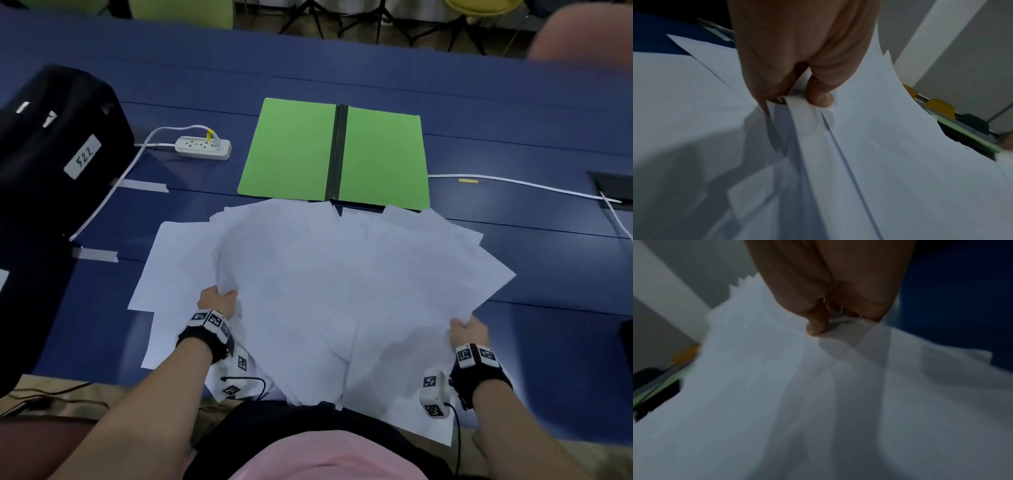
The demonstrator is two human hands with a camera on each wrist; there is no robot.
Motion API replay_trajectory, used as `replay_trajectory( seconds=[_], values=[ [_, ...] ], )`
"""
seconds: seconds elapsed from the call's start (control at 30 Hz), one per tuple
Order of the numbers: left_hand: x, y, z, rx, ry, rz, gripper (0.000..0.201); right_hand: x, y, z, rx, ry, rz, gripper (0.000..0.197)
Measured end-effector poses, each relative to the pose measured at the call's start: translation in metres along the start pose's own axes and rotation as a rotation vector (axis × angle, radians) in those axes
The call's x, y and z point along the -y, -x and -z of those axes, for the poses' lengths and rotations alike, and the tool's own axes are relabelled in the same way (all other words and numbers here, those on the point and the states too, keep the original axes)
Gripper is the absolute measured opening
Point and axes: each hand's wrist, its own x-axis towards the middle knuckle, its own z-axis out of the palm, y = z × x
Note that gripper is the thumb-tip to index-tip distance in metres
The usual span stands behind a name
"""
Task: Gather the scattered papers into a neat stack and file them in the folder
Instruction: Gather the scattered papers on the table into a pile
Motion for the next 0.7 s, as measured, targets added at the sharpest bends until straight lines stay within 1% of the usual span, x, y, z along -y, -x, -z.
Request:
replay_trajectory(
  seconds=[0.07, 0.1, 0.17, 0.2, 0.23, 0.3, 0.33, 0.37, 0.4, 0.43, 0.47, 0.5, 0.53, 0.57, 0.6, 0.63, 0.67, 0.7],
  values=[
    [-0.005, 0.002, -0.003, 0.024, 0.04, 0.015, 0.029, 0.003, 0.003, -0.004, -0.032, 0.019, 0.038, 0.044],
    [-0.004, 0.001, -0.002, 0.023, 0.079, 0.024, 0.033, 0.002, 0.003, -0.004, -0.067, 0.005, 0.045, 0.041],
    [0.0, 0.0, -0.001, 0.01, 0.132, 0.035, 0.053, 0.001, 0.005, -0.004, -0.118, -0.039, 0.044, 0.035],
    [0.004, -0.002, -0.002, 0.026, 0.13, 0.03, 0.057, 0.001, 0.007, -0.005, -0.101, -0.015, 0.037, 0.039],
    [0.007, 0.001, -0.002, 0.064, 0.124, 0.033, 0.054, 0.002, 0.007, -0.007, -0.057, 0.03, 0.028, 0.046],
    [0.011, 0.006, -0.008, 0.147, 0.102, 0.015, 0.03, 0.005, 0.007, -0.015, 0.007, 0.111, 0.047, 0.055],
    [0.012, 0.008, -0.01, 0.149, 0.083, 0.008, 0.028, 0.008, 0.008, -0.017, 0.017, 0.124, 0.057, 0.056],
    [0.01, 0.011, -0.01, 0.121, 0.07, 0.014, 0.037, 0.01, 0.006, -0.019, 0.023, 0.121, 0.056, 0.057],
    [0.01, 0.008, -0.009, 0.098, 0.053, 0.017, 0.036, 0.012, 0.005, -0.019, 0.035, 0.11, 0.052, 0.057],
    [0.01, 0.004, -0.007, 0.092, 0.045, 0.021, 0.022, 0.011, 0.001, -0.018, 0.044, 0.082, 0.056, 0.054],
    [0.01, 0.002, -0.005, 0.078, 0.055, 0.024, 0.02, 0.011, -0.002, -0.016, 0.058, 0.058, 0.068, 0.047],
    [0.01, -0.003, -0.003, 0.068, 0.069, 0.042, 0.032, 0.01, -0.006, -0.015, 0.086, 0.027, 0.076, 0.037],
    [0.008, -0.005, -0.002, 0.057, 0.085, 0.063, 0.033, 0.009, -0.008, -0.014, 0.109, 0.023, 0.086, 0.032],
    [0.006, -0.005, 0.0, 0.068, 0.077, 0.075, 0.024, 0.007, -0.011, -0.014, 0.125, 0.018, 0.107, 0.036],
    [0.005, -0.005, 0.002, 0.067, 0.054, 0.063, 0.027, 0.009, -0.009, -0.013, 0.148, 0.027, 0.125, 0.045],
    [0.004, -0.006, 0.002, 0.086, 0.041, 0.058, 0.042, 0.01, -0.011, -0.016, 0.177, 0.035, 0.162, 0.051],
    [0.001, -0.004, 0.003, 0.106, 0.025, 0.038, 0.052, 0.01, -0.013, -0.017, 0.198, 0.064, 0.174, 0.054],
    [-0.002, -0.003, 0.004, 0.132, 0.009, 0.024, 0.055, 0.008, -0.018, -0.02, 0.202, 0.084, 0.197, 0.05]
  ],
)
